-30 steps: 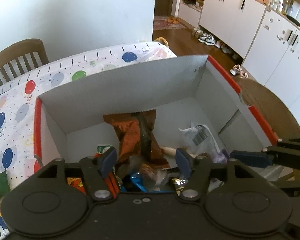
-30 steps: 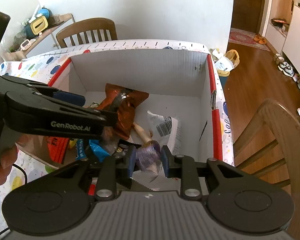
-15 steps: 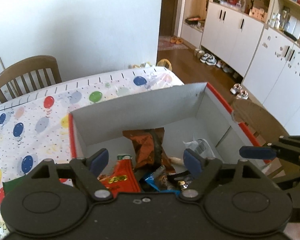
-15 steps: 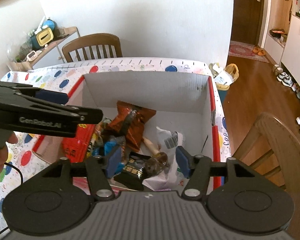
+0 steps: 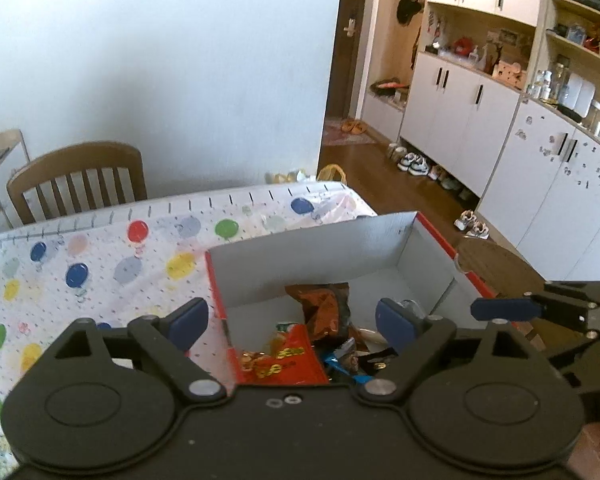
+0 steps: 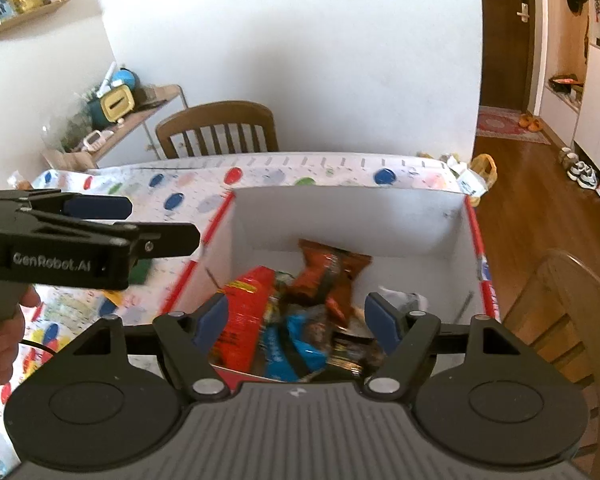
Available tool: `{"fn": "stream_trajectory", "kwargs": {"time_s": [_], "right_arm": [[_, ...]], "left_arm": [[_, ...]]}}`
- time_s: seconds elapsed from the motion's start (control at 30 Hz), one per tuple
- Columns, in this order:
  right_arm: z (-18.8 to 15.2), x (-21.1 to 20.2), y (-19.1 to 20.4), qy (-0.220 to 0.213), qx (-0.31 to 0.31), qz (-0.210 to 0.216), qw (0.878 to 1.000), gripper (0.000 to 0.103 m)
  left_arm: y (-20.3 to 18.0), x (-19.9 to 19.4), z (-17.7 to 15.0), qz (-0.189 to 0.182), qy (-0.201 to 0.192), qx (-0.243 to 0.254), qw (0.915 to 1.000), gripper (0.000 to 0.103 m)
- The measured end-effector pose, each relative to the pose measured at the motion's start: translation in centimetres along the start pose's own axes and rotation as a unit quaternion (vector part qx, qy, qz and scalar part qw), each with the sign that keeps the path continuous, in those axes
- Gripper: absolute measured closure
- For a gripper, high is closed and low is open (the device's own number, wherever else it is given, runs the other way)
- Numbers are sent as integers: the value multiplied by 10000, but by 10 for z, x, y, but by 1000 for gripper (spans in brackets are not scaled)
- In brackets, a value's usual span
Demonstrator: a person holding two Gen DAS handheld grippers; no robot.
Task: Organize snacks
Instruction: 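Move both tools back over the yellow snack and green packet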
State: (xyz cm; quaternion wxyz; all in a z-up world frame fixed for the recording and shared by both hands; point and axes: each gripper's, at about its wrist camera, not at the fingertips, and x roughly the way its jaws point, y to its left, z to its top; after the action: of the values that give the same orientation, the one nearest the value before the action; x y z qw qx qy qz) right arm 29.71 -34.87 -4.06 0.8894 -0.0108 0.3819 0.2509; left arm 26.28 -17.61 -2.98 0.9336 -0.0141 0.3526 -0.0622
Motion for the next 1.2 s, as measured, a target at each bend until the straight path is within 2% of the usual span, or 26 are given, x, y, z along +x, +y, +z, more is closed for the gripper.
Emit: {"fn": "stream_trajectory", "kwargs": {"time_s": [0.07,0.33,0.43,0.67,0.93,1.2], "right_arm": [[1,-1,11,-50,1,27,10000,23],[3,12,58,-99,-70,140,9998,22],[3,20,75,-56,-119,200,9997,22],[5,43,112,114,-281,207,9993,21],[20,80,152,417,-543,247,9973,21],[35,127,183,834,-800,329,9928,21]], "left_arm": [[7,-9,-3,9,-72,37,10000,8],[49,-39,-17,35,-268,98,9996,0],[67,-47,-23,74,-289,92,9995,0],[112,-61,-41,466,-432,192,9978,0],[173,-61,-70,775,-408,-239,9959,0],[204,-44,-93,748,-308,-561,9951,0]]}}
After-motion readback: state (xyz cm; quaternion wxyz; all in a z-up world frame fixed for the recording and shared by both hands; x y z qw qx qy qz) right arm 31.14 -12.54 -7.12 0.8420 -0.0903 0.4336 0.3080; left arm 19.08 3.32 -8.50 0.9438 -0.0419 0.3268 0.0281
